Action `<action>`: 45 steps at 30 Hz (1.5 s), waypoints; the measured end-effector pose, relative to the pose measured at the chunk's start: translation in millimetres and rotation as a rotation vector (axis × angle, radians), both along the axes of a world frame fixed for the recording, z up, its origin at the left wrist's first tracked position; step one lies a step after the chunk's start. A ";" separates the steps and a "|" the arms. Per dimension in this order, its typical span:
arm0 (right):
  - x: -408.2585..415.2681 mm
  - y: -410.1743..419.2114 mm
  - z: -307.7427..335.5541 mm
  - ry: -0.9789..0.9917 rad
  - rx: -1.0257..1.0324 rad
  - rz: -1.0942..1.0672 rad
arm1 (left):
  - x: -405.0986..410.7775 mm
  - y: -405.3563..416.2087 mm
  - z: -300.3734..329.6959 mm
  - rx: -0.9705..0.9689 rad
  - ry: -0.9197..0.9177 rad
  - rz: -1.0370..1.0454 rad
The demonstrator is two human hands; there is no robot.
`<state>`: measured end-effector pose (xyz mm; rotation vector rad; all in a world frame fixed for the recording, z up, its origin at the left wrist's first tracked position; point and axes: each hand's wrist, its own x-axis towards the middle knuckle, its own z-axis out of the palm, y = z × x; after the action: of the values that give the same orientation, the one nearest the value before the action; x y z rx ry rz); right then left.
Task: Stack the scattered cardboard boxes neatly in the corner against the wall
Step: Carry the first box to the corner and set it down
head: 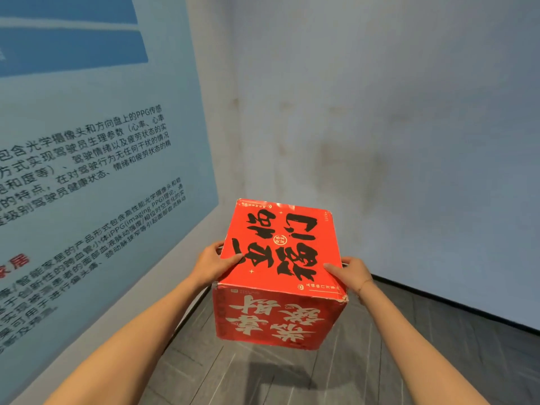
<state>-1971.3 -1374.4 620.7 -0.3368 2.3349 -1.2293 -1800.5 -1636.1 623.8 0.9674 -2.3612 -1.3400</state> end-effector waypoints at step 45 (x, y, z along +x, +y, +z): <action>-327.1 -391.5 -108.6 -0.216 -0.039 -0.294 | -406.7 -423.0 -114.3 0.093 -0.186 -0.174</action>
<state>-2298.4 -1765.8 512.1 0.1285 2.2290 -1.3713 -2207.1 -2059.1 509.5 0.9696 -2.5937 -1.4947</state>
